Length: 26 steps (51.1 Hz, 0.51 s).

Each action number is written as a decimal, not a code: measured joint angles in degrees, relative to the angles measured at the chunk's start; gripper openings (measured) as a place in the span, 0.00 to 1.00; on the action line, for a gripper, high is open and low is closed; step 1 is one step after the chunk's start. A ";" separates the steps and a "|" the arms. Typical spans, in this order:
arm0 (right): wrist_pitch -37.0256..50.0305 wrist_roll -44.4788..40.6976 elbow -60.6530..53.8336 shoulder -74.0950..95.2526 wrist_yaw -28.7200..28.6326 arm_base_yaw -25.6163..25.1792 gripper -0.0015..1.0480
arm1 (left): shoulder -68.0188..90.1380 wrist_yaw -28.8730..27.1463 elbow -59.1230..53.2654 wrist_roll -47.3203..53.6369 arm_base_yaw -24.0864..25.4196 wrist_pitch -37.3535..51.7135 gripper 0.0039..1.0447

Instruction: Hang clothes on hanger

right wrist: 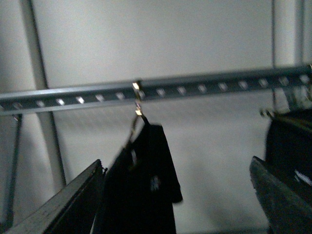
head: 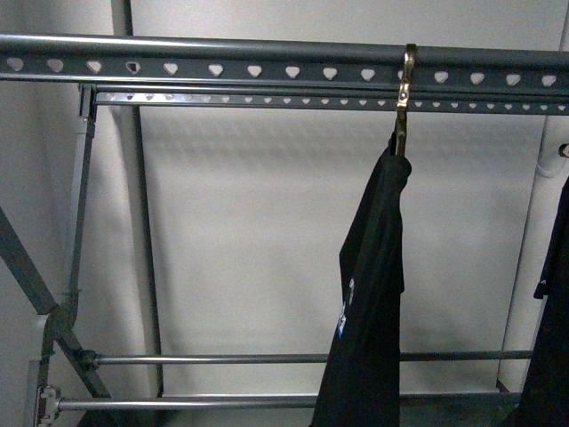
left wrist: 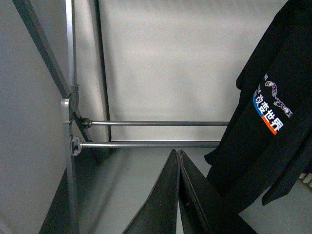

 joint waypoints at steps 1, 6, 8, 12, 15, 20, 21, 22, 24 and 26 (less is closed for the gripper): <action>-9.33 -0.28 -0.55 -5.68 1.86 0.68 0.79 | -0.48 0.02 -0.68 0.00 0.00 0.81 0.03; -32.83 -0.98 -4.11 -19.52 0.94 0.00 0.60 | -2.40 0.00 -0.81 0.07 0.00 -0.55 0.03; -37.68 -1.20 -5.68 -21.49 -0.15 -1.03 0.50 | -4.15 -0.02 -0.81 0.07 0.00 -1.75 0.03; -38.86 -1.38 -7.02 -22.82 -5.90 -5.01 0.37 | -5.66 -0.02 -0.81 0.07 0.00 -3.56 0.03; -43.10 -1.40 -7.37 -27.02 -7.65 -8.59 0.23 | -7.26 0.02 -0.81 0.07 0.00 -5.11 0.03; -44.92 -1.42 -8.17 -31.23 -8.24 -9.29 0.07 | -9.05 0.00 -0.81 0.07 0.00 -6.88 0.03; -44.92 -1.40 -8.20 -31.41 -8.26 -9.29 0.03 | -9.40 0.00 -0.81 0.07 0.00 -7.21 0.03; -44.92 -1.57 -8.35 -31.61 -8.24 -9.29 0.01 | -9.75 0.00 -0.81 0.07 0.00 -7.52 0.03; -44.92 -1.53 -8.74 -31.89 -8.20 -9.31 0.02 | -10.34 0.00 -0.81 0.07 0.00 -8.13 0.03; -44.92 -1.55 -9.16 -32.04 -8.15 -9.35 0.02 | -10.86 0.00 -0.81 0.07 0.00 -8.74 0.03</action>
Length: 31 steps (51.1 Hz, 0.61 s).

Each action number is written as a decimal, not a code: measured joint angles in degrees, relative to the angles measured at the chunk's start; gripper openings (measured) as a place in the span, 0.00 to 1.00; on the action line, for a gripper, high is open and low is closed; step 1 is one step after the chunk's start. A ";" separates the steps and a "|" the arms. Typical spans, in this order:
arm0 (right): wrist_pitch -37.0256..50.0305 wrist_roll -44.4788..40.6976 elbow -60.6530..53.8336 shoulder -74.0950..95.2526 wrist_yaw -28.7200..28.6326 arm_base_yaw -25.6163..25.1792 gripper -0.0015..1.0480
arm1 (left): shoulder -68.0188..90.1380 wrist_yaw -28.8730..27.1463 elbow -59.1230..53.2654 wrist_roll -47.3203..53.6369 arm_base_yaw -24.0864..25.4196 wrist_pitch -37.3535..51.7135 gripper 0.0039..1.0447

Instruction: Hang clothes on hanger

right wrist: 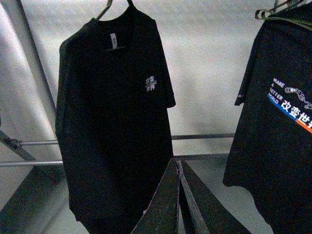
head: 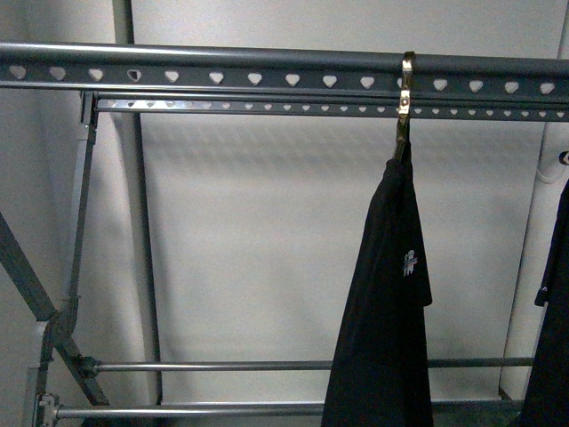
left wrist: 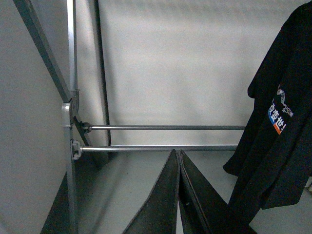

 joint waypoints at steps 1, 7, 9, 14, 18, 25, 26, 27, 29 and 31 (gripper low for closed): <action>0.00 0.00 -0.20 -0.09 0.02 -0.02 0.02 | -0.24 0.00 0.00 0.00 0.00 -0.26 0.03; 0.04 0.00 -0.83 -0.76 -0.07 -0.04 0.02 | -1.88 0.00 0.00 0.00 0.00 -1.84 0.03; 0.09 0.00 -1.01 -0.94 -0.07 -0.04 0.02 | -4.55 -0.09 0.02 0.02 0.00 -5.40 0.03; 0.09 0.00 -1.64 -1.33 -0.02 -0.04 0.02 | -10.75 0.02 0.02 0.02 0.00 -11.43 0.03; 0.42 0.00 -3.34 -3.28 -0.07 -0.07 0.02 | -11.39 0.02 0.02 0.00 0.00 -11.74 0.03; 0.42 0.00 -4.15 -3.67 -0.07 -0.04 0.02 | -11.43 0.00 0.02 0.00 0.00 -11.82 0.03; 0.42 0.00 -4.15 -3.67 -0.07 -0.07 0.02 | -11.43 0.02 0.02 0.00 0.00 -11.82 0.03; 0.42 0.00 -4.15 -3.67 -0.07 -0.07 0.02 | -11.43 0.02 0.02 0.00 0.00 -11.82 0.03; 0.42 0.00 -4.15 -3.67 -0.07 -0.07 0.02 | -11.45 0.02 0.02 0.00 0.00 -11.82 0.03; 0.42 0.00 -4.15 -3.67 -0.07 -0.07 0.02 | -11.45 0.00 0.02 0.00 0.00 -11.82 0.03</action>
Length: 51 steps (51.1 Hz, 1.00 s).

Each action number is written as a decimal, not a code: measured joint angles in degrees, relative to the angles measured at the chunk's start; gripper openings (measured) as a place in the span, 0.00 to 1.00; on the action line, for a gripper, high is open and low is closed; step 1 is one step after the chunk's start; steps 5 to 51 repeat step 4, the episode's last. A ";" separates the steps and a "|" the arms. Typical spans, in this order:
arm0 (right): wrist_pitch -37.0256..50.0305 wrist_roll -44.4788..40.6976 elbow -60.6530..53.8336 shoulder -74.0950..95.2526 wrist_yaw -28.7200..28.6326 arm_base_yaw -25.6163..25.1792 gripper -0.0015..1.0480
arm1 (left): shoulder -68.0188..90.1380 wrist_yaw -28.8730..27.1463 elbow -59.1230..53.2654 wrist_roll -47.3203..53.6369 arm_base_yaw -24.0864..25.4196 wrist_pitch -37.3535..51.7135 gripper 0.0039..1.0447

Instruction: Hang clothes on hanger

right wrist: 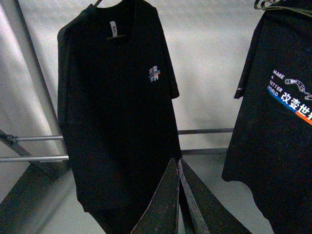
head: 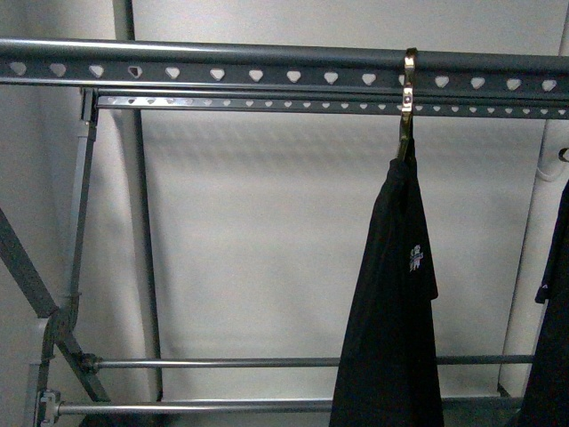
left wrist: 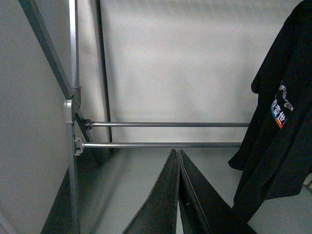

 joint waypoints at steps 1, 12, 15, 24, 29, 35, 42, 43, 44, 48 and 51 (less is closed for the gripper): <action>0.00 0.00 0.00 0.00 0.02 0.00 0.02 | 0.00 0.00 0.00 0.00 0.00 0.00 0.03; 0.00 -0.04 0.00 0.00 0.00 0.00 0.09 | -0.02 0.00 0.00 0.00 0.00 0.00 0.03; 0.00 -0.04 0.00 0.00 0.00 0.00 0.09 | -0.02 0.00 0.00 0.00 0.00 0.00 0.03; 0.00 -0.04 0.00 0.00 0.00 0.00 0.09 | -0.02 0.00 0.00 0.00 0.00 0.00 0.03; 0.00 -0.04 0.00 0.00 0.00 0.00 0.09 | -0.02 0.00 0.00 0.00 0.00 0.00 0.03; 0.00 -0.04 0.00 0.00 0.00 0.00 0.09 | -0.02 0.00 0.00 0.00 0.00 0.00 0.03; 0.00 -0.04 0.00 0.00 0.00 0.00 0.09 | -0.02 0.00 0.00 0.00 0.00 0.00 0.03; 0.00 -0.04 0.00 0.00 0.00 0.00 0.09 | -0.02 0.00 0.00 0.00 0.00 0.00 0.03; 0.00 -0.04 0.00 0.00 0.00 0.00 0.09 | -0.02 0.00 0.00 0.00 0.00 0.00 0.03; 0.00 -0.04 0.00 0.00 0.00 0.00 0.09 | -0.02 0.00 0.00 0.00 0.00 0.00 0.03; 0.00 -0.04 0.00 0.00 0.00 0.00 0.09 | -0.02 0.00 0.00 0.00 0.00 0.00 0.03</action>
